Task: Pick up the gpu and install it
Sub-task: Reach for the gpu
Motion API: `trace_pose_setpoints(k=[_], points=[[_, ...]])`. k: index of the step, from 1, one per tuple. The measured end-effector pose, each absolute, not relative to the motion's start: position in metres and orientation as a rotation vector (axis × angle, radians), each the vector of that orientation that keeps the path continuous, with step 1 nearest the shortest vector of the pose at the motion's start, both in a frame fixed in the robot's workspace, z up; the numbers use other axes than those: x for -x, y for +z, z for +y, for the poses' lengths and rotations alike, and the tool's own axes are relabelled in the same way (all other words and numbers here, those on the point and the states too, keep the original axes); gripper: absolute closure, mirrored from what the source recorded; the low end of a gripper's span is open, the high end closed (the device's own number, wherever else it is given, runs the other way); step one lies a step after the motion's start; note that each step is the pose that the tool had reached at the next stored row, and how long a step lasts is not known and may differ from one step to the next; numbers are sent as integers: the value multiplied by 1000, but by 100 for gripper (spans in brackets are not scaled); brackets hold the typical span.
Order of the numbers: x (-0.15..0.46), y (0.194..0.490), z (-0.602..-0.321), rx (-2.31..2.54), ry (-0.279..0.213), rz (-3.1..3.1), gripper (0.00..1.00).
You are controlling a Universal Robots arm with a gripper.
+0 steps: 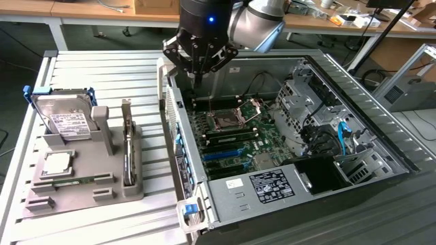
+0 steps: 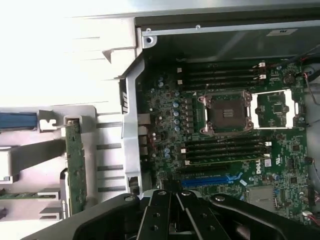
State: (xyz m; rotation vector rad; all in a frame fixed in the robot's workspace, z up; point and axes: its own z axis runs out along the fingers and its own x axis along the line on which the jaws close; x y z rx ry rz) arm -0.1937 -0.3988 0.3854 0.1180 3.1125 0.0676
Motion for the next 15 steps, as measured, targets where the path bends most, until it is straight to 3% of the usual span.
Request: trace_pose_setpoints(k=[15], points=[[257, 377, -399, -118, 68, 3113, 89]])
